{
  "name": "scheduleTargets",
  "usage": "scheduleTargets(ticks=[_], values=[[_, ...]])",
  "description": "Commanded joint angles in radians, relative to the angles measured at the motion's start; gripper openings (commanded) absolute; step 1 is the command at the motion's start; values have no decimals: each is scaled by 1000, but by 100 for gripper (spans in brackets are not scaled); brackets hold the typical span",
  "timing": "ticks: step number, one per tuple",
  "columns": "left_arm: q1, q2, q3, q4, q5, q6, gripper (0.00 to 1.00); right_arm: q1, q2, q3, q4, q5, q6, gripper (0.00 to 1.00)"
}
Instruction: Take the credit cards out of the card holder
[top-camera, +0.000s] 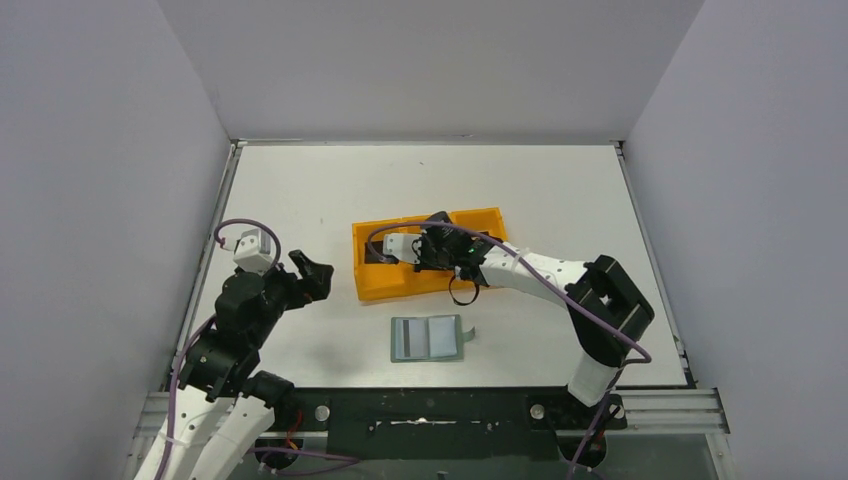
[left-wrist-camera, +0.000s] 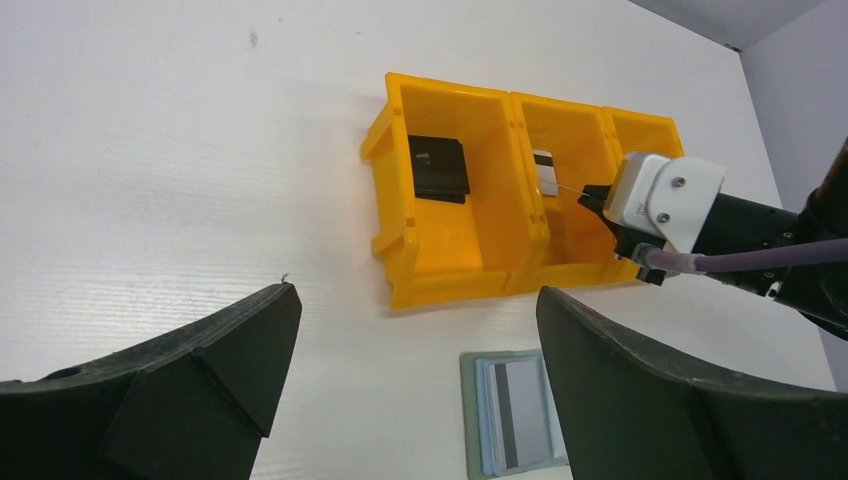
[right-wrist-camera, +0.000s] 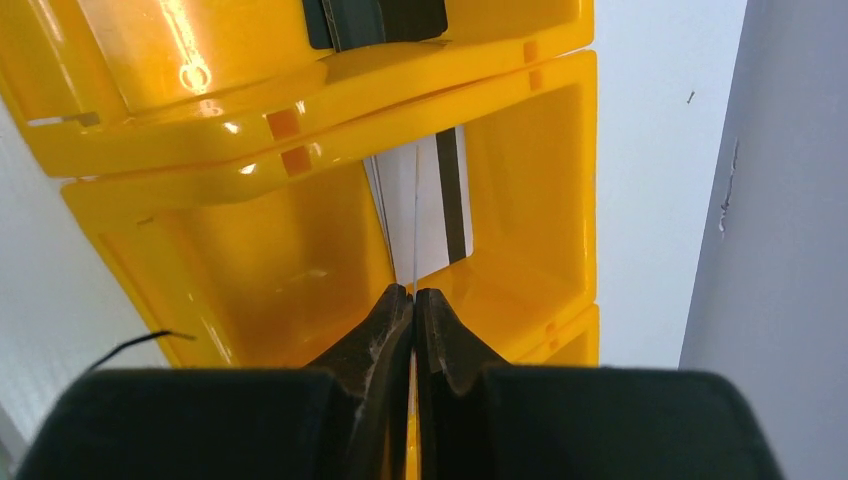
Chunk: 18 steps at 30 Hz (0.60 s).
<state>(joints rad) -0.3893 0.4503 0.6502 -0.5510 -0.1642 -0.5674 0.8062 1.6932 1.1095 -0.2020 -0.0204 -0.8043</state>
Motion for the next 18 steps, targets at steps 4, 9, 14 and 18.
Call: scheduleTargets(ticks=[4,9,14,18], values=[[9,-23,-13,35,0,13,90,-22,67,81,98,43,-68,0],[9,-21,-13,36,0,14,90,-40,120,106,162,49,-76,4],[9,-21,-14,36,-2,14,90,-52,179,130,193,47,-78,5],[10,-19,-15,37,1,15,90,-59,197,121,205,39,-96,6]])
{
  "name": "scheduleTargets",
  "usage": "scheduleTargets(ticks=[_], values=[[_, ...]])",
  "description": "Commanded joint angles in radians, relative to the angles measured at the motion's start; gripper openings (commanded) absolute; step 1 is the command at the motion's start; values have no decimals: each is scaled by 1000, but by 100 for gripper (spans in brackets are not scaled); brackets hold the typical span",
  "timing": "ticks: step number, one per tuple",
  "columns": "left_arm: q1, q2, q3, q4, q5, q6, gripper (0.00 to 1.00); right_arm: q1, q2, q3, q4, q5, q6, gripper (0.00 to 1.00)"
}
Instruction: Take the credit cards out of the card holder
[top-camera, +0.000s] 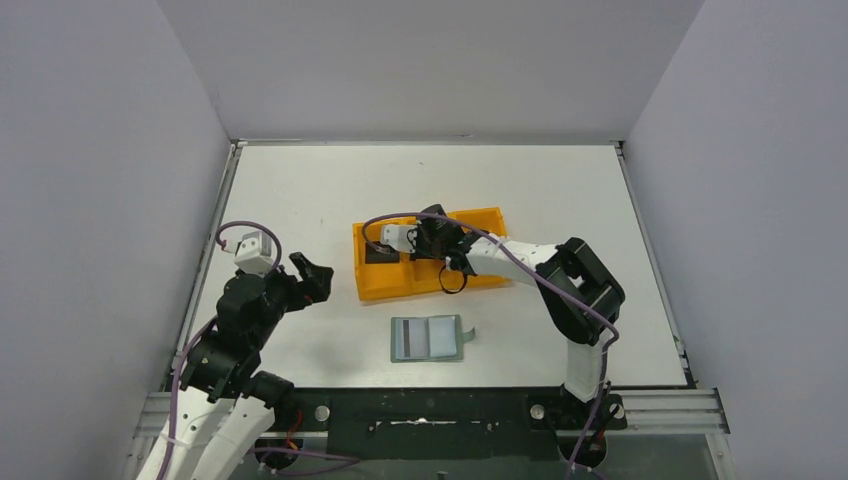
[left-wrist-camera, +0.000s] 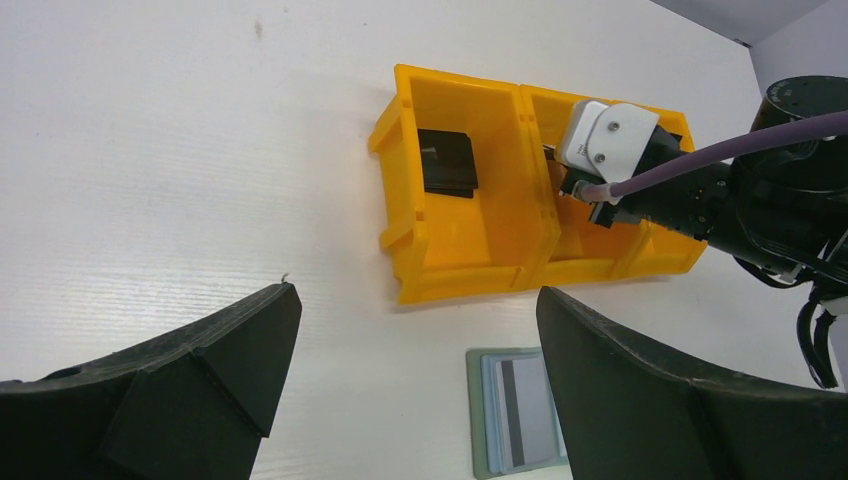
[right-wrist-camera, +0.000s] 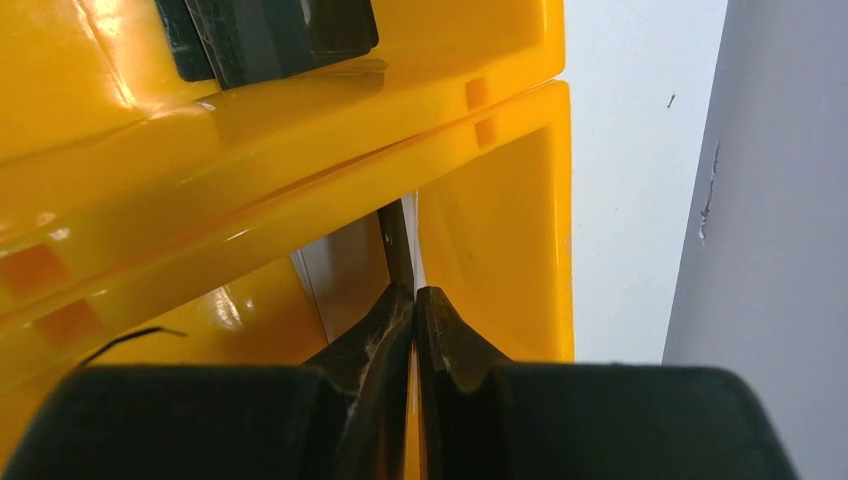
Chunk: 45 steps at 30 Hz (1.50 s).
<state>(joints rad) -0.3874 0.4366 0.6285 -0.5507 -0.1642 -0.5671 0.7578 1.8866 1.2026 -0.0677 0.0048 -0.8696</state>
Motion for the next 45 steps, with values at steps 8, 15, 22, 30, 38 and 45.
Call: scheduleTargets(ticks=[8,15,22,30,38,45], values=[[11,-1,6,38,3,15,90,-29,8,17,43,-57,-31,21],[13,12,4,40,10,15,90,-32,-20,7,-41,-111,-28,25],[15,19,5,41,18,16,90,-43,-17,9,-78,-122,-59,21],[16,19,4,40,14,15,90,-40,-4,26,-63,-71,-43,25],[16,28,3,39,15,13,90,-15,-67,-32,37,11,-5,30],[16,42,3,37,17,10,90,11,-87,-46,66,62,30,31]])
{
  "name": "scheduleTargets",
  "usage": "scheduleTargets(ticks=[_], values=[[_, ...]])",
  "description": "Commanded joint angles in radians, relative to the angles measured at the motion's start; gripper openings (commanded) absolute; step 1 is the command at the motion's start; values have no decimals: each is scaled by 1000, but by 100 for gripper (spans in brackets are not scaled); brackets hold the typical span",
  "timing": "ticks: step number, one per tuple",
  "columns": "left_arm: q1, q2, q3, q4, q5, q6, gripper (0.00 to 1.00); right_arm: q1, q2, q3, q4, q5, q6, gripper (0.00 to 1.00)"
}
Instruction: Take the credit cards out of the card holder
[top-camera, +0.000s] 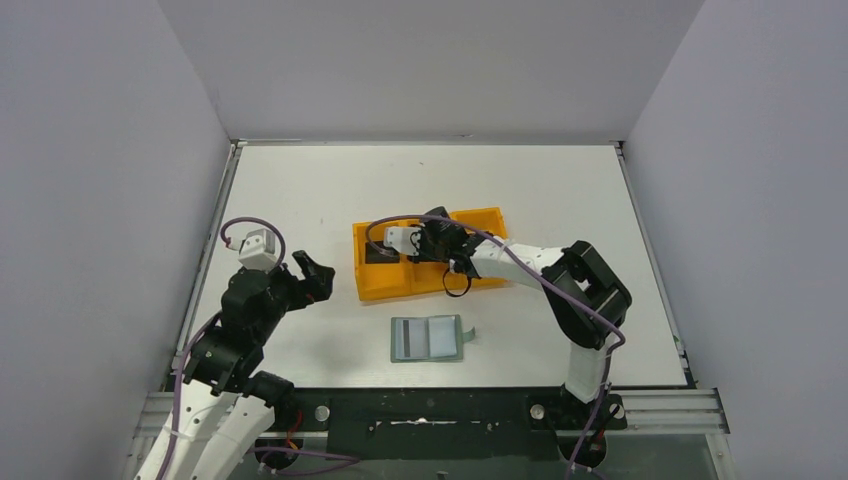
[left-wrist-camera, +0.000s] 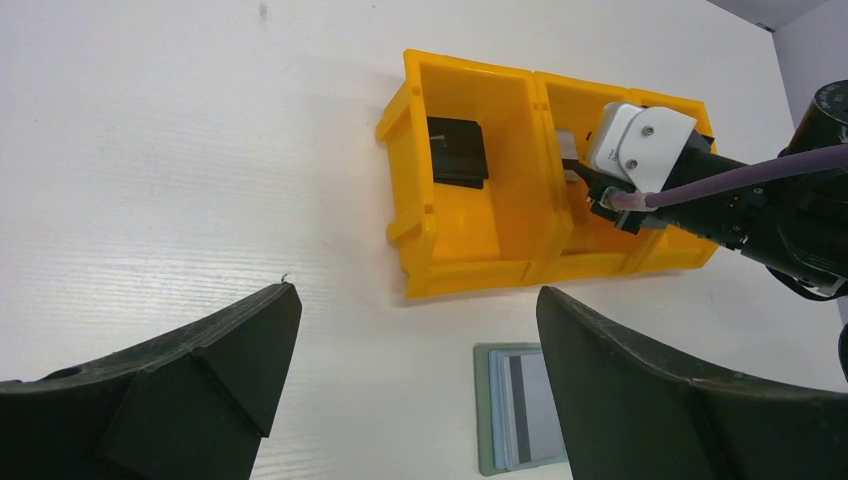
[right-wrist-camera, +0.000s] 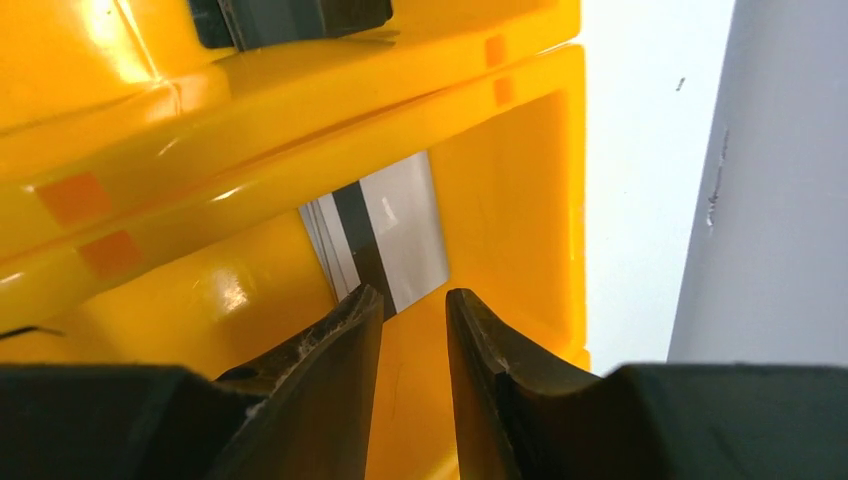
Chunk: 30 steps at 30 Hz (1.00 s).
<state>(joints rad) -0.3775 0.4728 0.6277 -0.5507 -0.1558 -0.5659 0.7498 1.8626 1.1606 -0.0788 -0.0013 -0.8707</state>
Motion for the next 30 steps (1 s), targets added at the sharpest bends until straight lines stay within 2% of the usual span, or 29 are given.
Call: scheduleTargets(ticks=[1,3,6,12,14,16,20,25,30], values=[[6,5,4,37,8,8,90,26,-70,-3,83,88,44,31],[6,5,4,36,9,8,90,31,-106,-6,110,96,121,32],[6,3,4,37,11,8,90,37,-211,-27,135,108,366,33],[6,5,4,39,17,7,90,152,-427,-97,11,218,1075,42],[6,11,5,40,19,8,90,177,-460,-124,-66,197,1317,43],[6,19,6,40,23,8,91,198,-478,-169,-109,150,1488,40],[8,25,5,40,25,8,90,281,-532,-307,-121,233,1800,39],[8,42,9,45,45,10,91,375,-520,-414,-21,225,1953,38],[9,87,20,43,65,11,91,454,-419,-349,-146,309,2048,33]])
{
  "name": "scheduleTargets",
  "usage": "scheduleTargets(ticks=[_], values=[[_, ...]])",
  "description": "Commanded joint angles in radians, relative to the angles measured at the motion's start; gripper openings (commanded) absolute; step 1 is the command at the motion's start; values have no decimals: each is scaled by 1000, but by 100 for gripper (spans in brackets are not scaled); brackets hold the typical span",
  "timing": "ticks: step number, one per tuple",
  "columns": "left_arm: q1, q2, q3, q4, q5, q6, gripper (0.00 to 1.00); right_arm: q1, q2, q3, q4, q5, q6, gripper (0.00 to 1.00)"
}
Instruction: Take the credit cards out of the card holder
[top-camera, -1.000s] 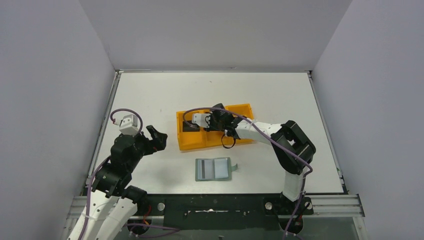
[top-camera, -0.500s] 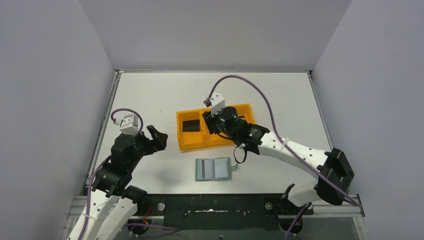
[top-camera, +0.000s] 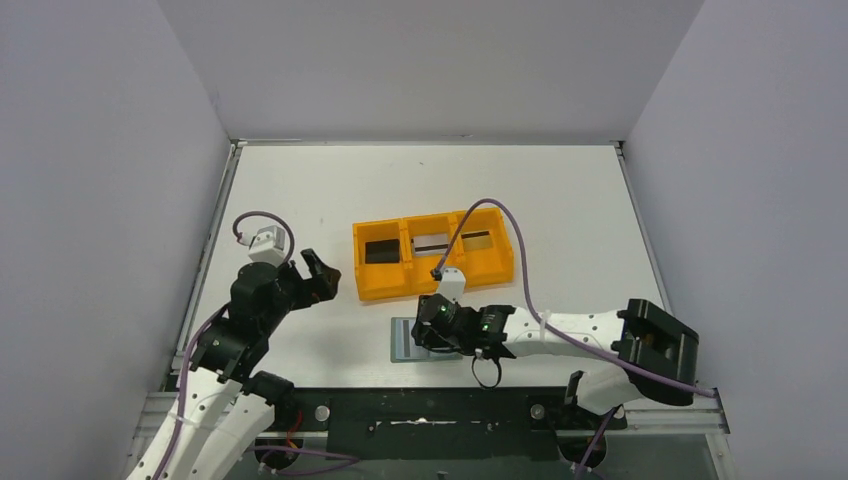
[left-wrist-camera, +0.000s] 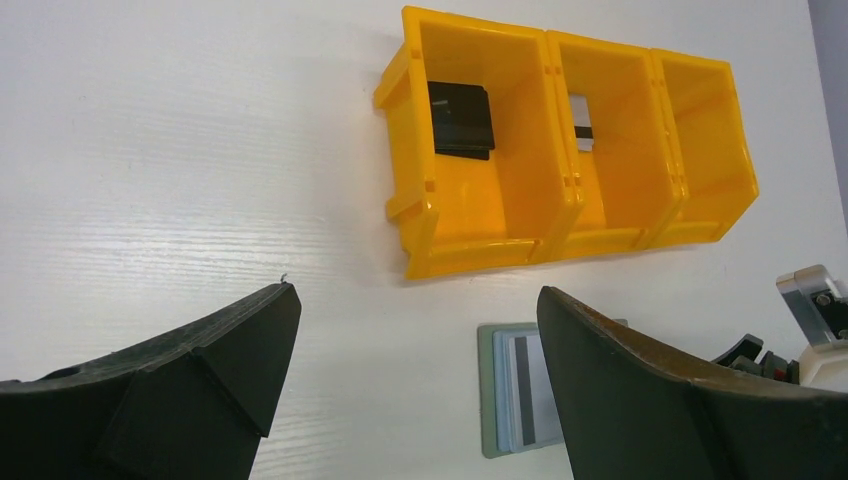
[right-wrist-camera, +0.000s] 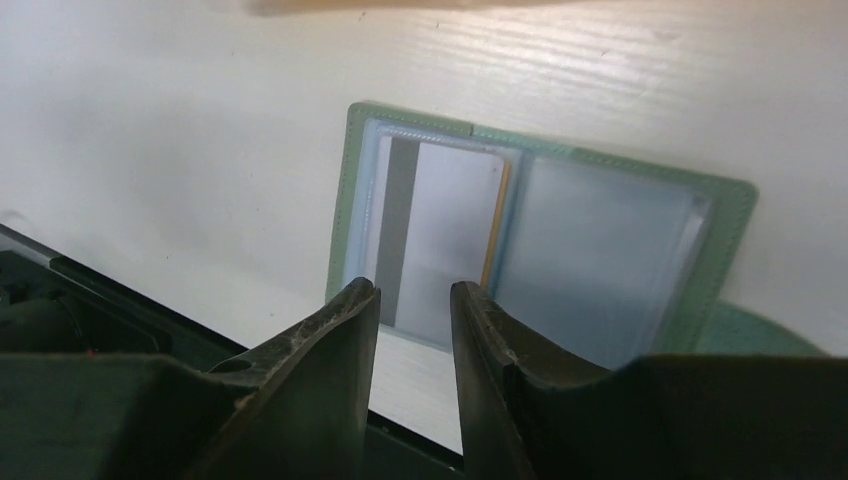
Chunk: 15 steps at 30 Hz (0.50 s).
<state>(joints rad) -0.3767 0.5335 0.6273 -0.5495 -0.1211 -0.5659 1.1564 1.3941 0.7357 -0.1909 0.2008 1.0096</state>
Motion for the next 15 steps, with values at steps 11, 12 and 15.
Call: scheduleTargets(ticks=[11,12,15], values=[[7,83,6,102,235,-78,91,117,141,146,-227,262,259,32],[7,99,-5,119,278,-100,89,112,149,141,-213,249,255,31],[7,158,-24,158,366,-148,83,86,166,100,-118,170,221,29]])
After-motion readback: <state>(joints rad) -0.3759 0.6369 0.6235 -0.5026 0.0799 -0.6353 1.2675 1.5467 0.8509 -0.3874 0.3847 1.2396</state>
